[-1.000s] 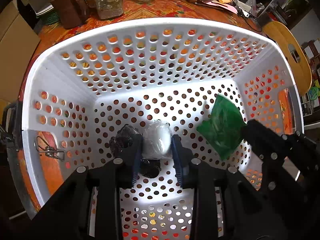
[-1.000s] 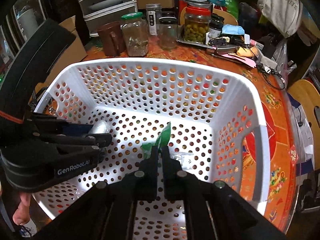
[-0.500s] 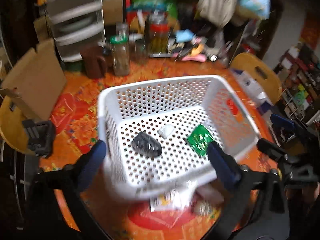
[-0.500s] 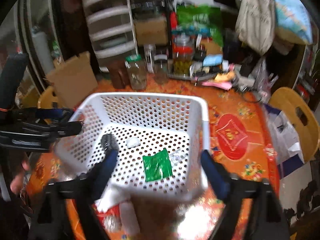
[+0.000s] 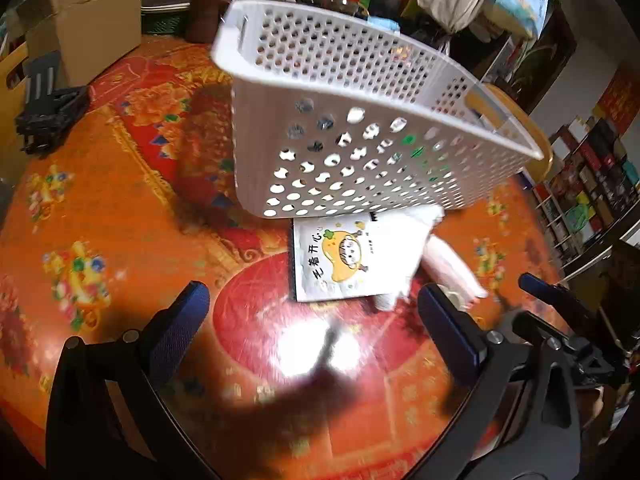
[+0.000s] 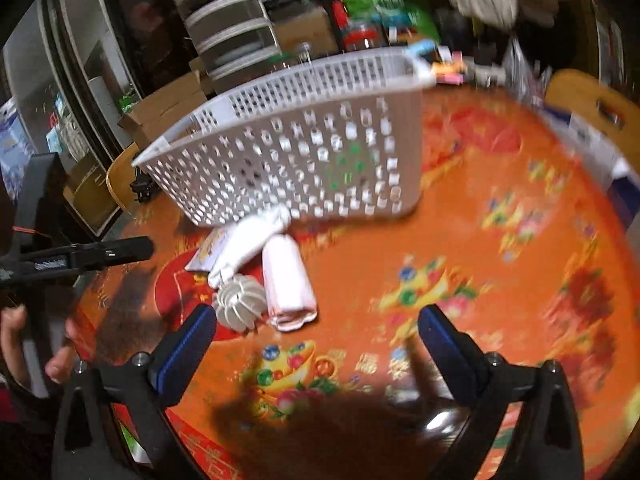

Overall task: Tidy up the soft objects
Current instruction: 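Grasp the white cartoon-printed packet with the left tool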

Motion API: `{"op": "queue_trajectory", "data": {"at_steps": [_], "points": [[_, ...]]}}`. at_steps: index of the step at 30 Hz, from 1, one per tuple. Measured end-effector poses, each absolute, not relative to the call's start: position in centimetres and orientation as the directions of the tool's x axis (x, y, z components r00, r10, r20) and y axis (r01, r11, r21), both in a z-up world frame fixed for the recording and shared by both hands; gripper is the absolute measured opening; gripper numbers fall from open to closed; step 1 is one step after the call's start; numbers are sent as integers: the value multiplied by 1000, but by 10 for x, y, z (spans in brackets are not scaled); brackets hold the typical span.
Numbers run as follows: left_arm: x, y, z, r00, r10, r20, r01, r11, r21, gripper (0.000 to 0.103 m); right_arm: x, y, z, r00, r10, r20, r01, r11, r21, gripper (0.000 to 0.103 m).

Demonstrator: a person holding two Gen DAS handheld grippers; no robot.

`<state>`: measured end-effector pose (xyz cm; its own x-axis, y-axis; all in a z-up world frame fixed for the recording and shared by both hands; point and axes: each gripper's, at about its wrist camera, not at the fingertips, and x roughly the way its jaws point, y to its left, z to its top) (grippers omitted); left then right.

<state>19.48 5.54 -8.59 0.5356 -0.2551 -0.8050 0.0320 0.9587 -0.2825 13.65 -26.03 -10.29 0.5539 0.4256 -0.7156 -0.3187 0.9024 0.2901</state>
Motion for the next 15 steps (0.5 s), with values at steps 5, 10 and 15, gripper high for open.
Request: {"op": "queue_trajectory", "data": {"at_steps": [5, 10, 15], "points": [[215, 40, -105, 525, -242, -816, 35, 964, -263, 103, 136, -261, -109, 570, 431, -700, -295, 902, 315, 101], [225, 30, -118, 533, -194, -824, 20, 976, -217, 95, 136, -259, -112, 580, 429, -692, -297, 903, 311, 101], [223, 10, -120, 555, -148, -819, 50, 988, -145, 89, 138, -265, -115, 595, 429, -680, -281, 904, 324, 101]]}}
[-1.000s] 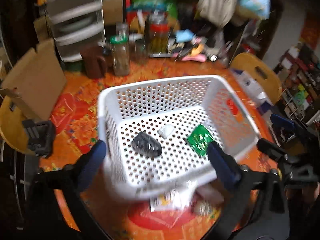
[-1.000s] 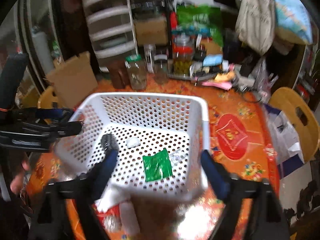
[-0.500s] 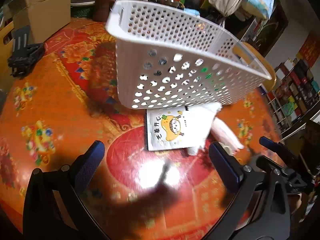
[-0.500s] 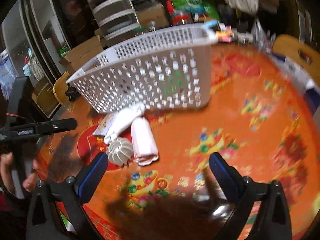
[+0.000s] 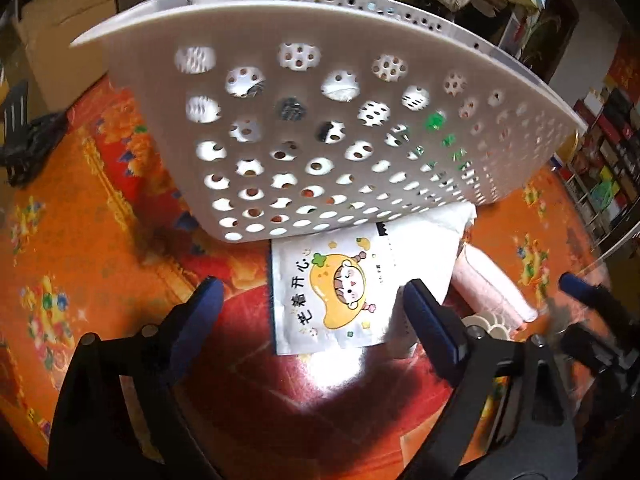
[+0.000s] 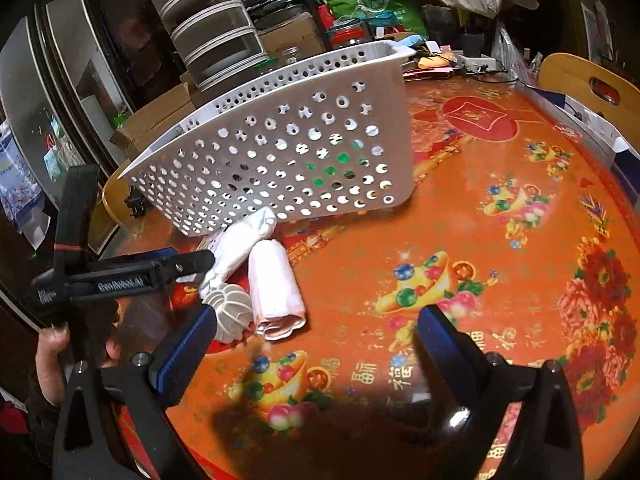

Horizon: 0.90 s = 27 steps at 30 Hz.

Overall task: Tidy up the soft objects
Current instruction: 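Grasp the white cartoon-printed packet with the left tool, then grasp the pink-white rolled towel with the right tool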

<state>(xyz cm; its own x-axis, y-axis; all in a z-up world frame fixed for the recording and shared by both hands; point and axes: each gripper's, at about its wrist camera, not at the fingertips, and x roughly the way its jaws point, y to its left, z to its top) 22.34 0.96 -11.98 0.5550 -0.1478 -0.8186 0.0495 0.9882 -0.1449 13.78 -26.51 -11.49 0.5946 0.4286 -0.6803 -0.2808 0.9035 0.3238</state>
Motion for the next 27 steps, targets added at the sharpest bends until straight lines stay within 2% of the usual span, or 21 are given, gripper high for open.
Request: {"op": "queue_trajectory", "data": {"at_steps": [3, 5, 7, 12, 13, 14, 16, 23, 27], "points": [[223, 2, -120, 567, -142, -812, 66, 990, -127, 81, 138, -265, -117, 593, 428, -682, -281, 904, 323, 101], [221, -8, -118, 575, -148, -805, 89, 989, -118, 68, 138, -264, -118, 592, 427, -684, -284, 904, 319, 101], [218, -16, -116, 580, -154, -800, 108, 988, -111, 60, 137, -263, -119, 591, 428, -684, -287, 904, 317, 101], [213, -22, -116, 589, -164, -791, 125, 986, -111, 56, 136, -265, -117, 600, 434, -672, -287, 901, 326, 101], [213, -22, -116, 591, -168, -789, 126, 985, -115, 53, 135, -265, -117, 602, 435, -670, -288, 900, 326, 101], [212, -23, -117, 593, -179, -785, 128, 984, -128, 43, 135, -265, -117, 603, 436, -668, -288, 900, 327, 101], [208, -9, -118, 589, -215, -779, 137, 977, -165, 31, 135, -266, -118, 602, 439, -667, -289, 899, 330, 101], [195, 6, -113, 615, -257, -746, 155, 966, -205, 16, 137, -261, -119, 595, 438, -674, -298, 899, 322, 101], [187, 19, -110, 624, -281, -730, 167, 960, -226, 13, 141, -253, -118, 588, 437, -681, -310, 899, 309, 101]]}}
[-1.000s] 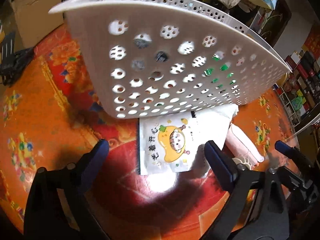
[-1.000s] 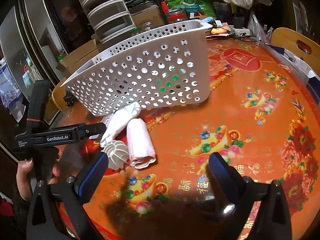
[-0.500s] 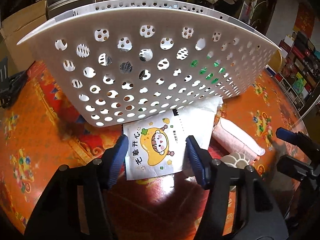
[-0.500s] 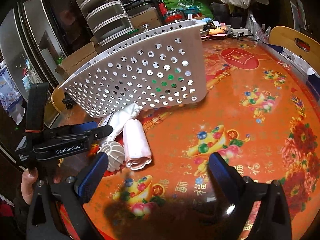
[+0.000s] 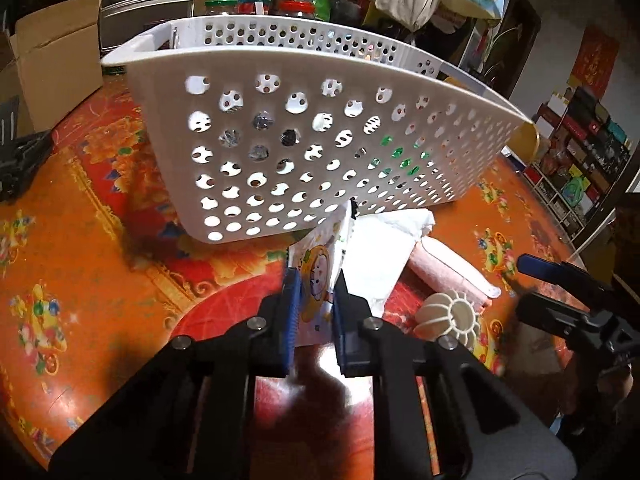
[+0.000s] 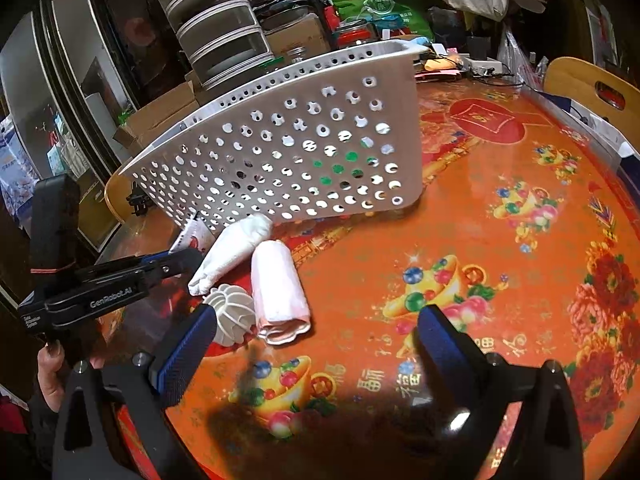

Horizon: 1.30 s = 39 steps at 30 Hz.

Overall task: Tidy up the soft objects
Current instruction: 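Grasp the pink-white rolled towel with the right tool, then lift the packet with the left tool while the right tool carries the towel toward the basket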

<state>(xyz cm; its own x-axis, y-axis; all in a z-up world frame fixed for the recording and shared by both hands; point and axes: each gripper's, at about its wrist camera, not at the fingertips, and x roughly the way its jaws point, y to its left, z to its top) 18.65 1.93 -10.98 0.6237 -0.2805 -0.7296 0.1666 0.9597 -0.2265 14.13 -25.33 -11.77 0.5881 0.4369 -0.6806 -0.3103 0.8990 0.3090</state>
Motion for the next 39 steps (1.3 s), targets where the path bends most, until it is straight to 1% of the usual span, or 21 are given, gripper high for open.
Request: {"op": "queue_trajectory", "data": {"at_steps": [2, 4, 6, 7, 8, 9, 12, 16, 19, 20, 23, 27, 32, 33, 39], "points": [[182, 26, -109, 629, -290, -721, 166, 956, -240, 11, 144, -250, -118, 583, 439, -684, -320, 898, 303, 99], [179, 30, -109, 632, -296, -716, 166, 954, -248, 9, 148, -245, -118, 576, 438, -690, -331, 897, 292, 93], [178, 31, -111, 634, -303, -711, 164, 952, -259, 9, 152, -239, -119, 557, 446, -700, -349, 891, 290, 77], [178, 33, -111, 632, -309, -711, 164, 950, -267, 9, 154, -237, -120, 553, 443, -706, -350, 892, 285, 73], [178, 35, -112, 629, -313, -711, 166, 948, -271, 9, 156, -235, -121, 547, 440, -713, -354, 893, 280, 66], [177, 36, -110, 628, -316, -711, 167, 947, -274, 9, 157, -233, -122, 539, 441, -718, -361, 891, 276, 63], [178, 36, -111, 628, -320, -710, 168, 946, -277, 9, 159, -231, -120, 538, 432, -724, -376, 892, 253, 56], [182, 36, -112, 618, -324, -716, 164, 944, -286, 9, 164, -224, -117, 510, 433, -743, -408, 882, 234, 55], [182, 37, -112, 618, -327, -715, 163, 943, -291, 9, 166, -219, -114, 488, 429, -760, -432, 875, 217, 51], [182, 37, -113, 618, -329, -714, 162, 942, -293, 9, 165, -218, -114, 485, 426, -764, -439, 874, 209, 49], [183, 38, -113, 619, -331, -712, 160, 941, -298, 9, 167, -212, -115, 461, 399, -792, -450, 875, 179, 37], [184, 40, -114, 617, -330, -715, 156, 941, -300, 9, 165, -214, -117, 455, 407, -792, -451, 872, 189, 36], [184, 39, -115, 616, -328, -716, 156, 942, -297, 9, 161, -198, -125, 440, 365, -821, -495, 861, 117, 36], [183, 39, -114, 617, -327, -716, 154, 942, -297, 9, 161, -197, -125, 443, 362, -820, -493, 862, 115, 33], [180, 40, -111, 637, -329, -697, 156, 941, -301, 9, 148, -206, -126, 492, 356, -795, -476, 874, 96, 30]]}}
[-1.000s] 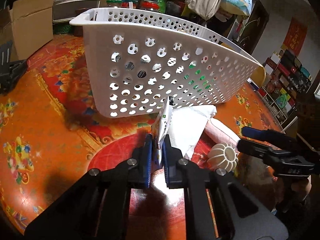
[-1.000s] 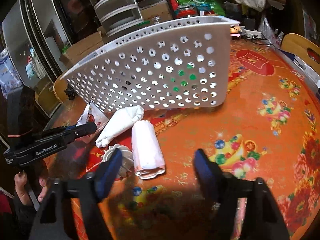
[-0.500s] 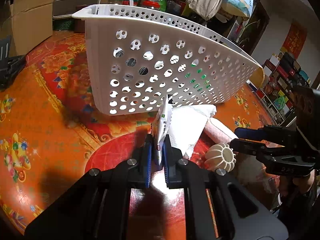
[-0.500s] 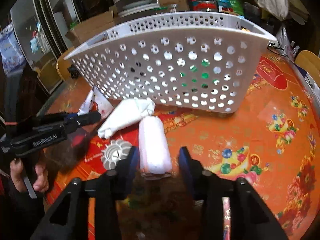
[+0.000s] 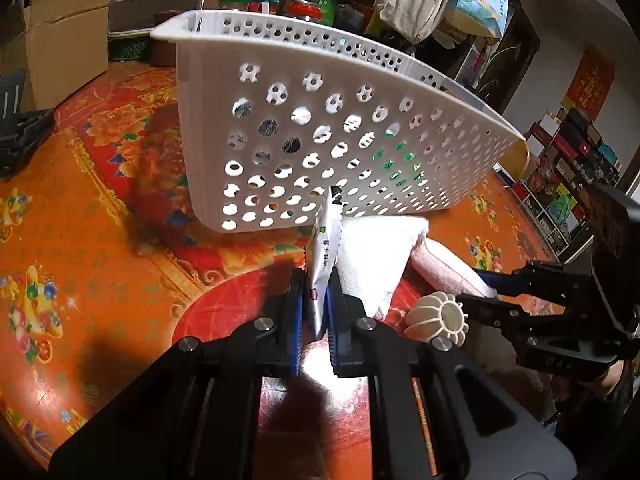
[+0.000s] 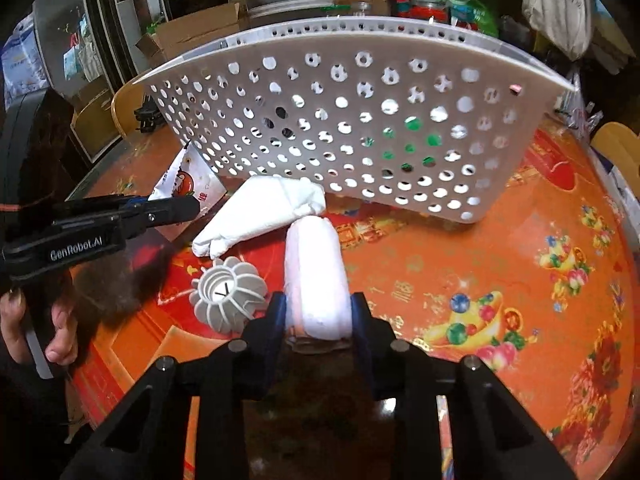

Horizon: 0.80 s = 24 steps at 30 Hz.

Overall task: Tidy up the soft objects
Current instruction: 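Lift the packet with the left tool while the right tool carries the towel toward the basket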

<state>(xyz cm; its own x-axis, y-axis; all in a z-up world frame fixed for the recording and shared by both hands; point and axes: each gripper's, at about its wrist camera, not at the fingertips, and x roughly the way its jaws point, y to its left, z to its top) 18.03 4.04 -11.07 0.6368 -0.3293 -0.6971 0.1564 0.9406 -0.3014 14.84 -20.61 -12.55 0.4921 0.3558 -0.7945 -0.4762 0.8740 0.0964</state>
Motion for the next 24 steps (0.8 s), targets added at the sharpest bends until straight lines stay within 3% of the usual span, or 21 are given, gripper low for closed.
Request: {"op": "queue_trajectory", "data": {"at_steps": [16, 24], "points": [[157, 27, -89, 696, -305, -650, 211, 952, -222, 9, 118, -250, -99, 577, 384, -721, -405, 901, 156, 30], [138, 26, -41, 740, -291, -606, 221, 957, -190, 9, 104, -256, -56, 643, 407, -649, -409, 899, 159, 30]]}}
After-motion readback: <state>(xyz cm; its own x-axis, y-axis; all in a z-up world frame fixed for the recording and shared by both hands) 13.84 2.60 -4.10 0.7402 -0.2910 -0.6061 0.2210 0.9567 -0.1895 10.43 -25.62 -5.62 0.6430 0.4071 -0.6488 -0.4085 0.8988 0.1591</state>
